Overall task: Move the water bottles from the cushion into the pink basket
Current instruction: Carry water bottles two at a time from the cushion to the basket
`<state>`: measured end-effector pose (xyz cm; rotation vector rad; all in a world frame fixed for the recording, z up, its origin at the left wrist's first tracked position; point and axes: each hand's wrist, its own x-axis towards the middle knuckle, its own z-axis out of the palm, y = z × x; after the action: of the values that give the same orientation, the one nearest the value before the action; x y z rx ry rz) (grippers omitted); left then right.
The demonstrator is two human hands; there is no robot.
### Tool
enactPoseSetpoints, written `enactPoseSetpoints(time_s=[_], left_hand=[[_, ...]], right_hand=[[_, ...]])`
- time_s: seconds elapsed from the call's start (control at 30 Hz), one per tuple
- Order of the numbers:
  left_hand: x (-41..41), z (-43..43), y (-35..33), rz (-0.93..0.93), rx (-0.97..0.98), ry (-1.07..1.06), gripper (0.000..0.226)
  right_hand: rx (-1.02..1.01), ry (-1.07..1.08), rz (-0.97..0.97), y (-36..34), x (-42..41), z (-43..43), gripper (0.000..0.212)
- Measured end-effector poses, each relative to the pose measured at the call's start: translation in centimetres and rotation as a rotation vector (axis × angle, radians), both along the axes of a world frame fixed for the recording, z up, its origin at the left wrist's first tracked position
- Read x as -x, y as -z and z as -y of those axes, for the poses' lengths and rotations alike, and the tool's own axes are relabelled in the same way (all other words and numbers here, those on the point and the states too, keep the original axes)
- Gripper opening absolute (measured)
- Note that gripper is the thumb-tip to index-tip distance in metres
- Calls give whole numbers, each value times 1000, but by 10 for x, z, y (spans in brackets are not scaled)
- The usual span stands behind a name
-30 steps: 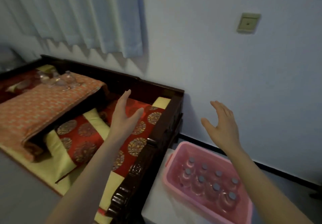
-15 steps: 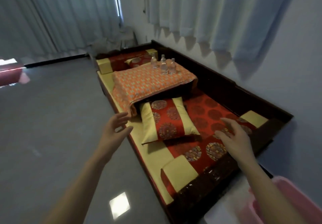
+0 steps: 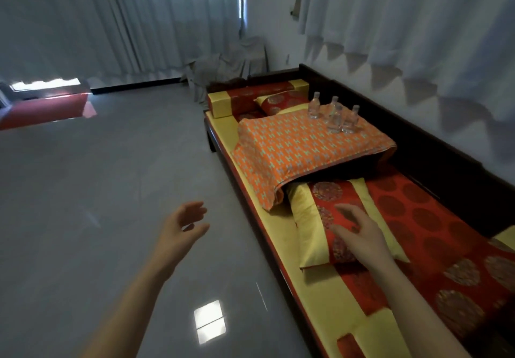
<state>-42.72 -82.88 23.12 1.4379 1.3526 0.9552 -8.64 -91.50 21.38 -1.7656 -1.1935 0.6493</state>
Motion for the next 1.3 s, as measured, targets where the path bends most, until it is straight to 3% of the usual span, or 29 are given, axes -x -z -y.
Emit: enactPoseSetpoints(time_s=[0.37,0.6,0.8,1.3], left_hand=[[22,-173,9,-3,66,5,39],[30,-361,-8,2,26,36,41],[46,-473,1,-14,75,63,41],[1,-775,-3,-43,50,490,43]], right_hand=[[15,-24,-73,16,26,-179,42],[8,26,-76,7,25,-363,38],[27,87,-73,10,41,-466,39],[-57,538,-138,23,75,-637,45]])
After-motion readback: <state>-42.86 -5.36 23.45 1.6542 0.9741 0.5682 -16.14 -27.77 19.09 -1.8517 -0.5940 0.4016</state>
